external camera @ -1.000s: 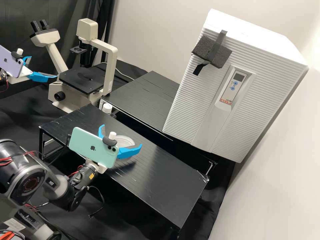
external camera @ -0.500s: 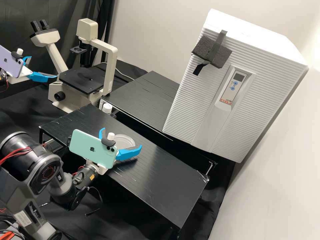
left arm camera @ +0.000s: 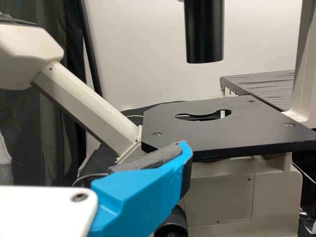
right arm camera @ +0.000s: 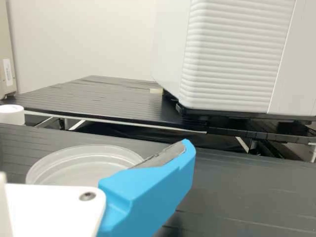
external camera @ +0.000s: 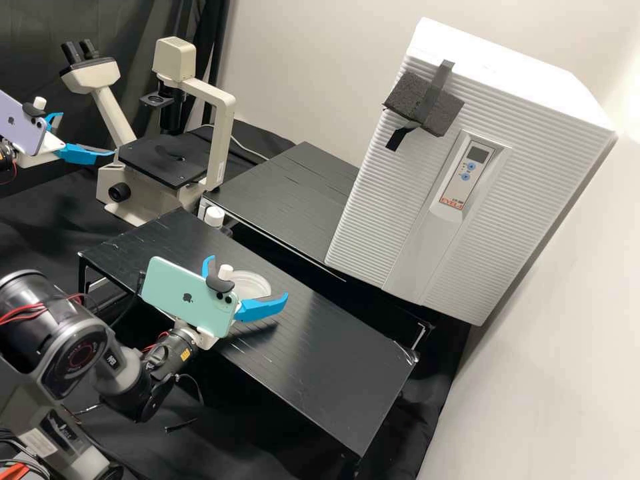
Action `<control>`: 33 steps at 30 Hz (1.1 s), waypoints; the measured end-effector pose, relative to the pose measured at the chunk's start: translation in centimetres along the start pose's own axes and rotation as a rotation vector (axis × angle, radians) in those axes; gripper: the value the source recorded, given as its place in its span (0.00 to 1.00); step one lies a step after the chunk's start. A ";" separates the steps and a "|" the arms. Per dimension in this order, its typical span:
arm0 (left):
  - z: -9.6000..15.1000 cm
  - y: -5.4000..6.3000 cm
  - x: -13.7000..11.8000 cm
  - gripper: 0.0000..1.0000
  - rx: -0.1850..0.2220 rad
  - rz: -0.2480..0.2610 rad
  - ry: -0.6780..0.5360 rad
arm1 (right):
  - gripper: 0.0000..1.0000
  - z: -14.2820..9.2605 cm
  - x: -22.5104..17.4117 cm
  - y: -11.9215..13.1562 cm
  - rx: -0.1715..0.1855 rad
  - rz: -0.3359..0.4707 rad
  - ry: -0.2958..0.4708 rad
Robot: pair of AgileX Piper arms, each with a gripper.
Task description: Open the petri dish lid.
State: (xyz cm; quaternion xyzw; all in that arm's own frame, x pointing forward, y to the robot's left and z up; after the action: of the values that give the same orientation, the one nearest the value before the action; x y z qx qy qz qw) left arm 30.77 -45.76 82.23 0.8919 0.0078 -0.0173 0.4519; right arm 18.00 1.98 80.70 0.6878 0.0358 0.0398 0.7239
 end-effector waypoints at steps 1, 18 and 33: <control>0.0 0.0 0.0 1.00 0.000 0.000 0.000 | 1.00 0.0 0.0 0.0 0.000 0.001 0.001; 0.0 0.0 0.0 1.00 0.000 0.000 0.000 | 1.00 1.2 0.2 -0.2 0.005 -0.012 -0.064; 0.0 0.0 0.0 1.00 0.000 0.000 0.000 | 1.00 0.8 0.0 0.3 0.003 0.015 -0.041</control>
State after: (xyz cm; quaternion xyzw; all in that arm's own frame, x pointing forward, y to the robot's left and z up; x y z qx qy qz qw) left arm 30.77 -45.76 82.23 0.8919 0.0078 -0.0173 0.4519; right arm 18.10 1.23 81.04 0.6898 0.0160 0.0311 0.7231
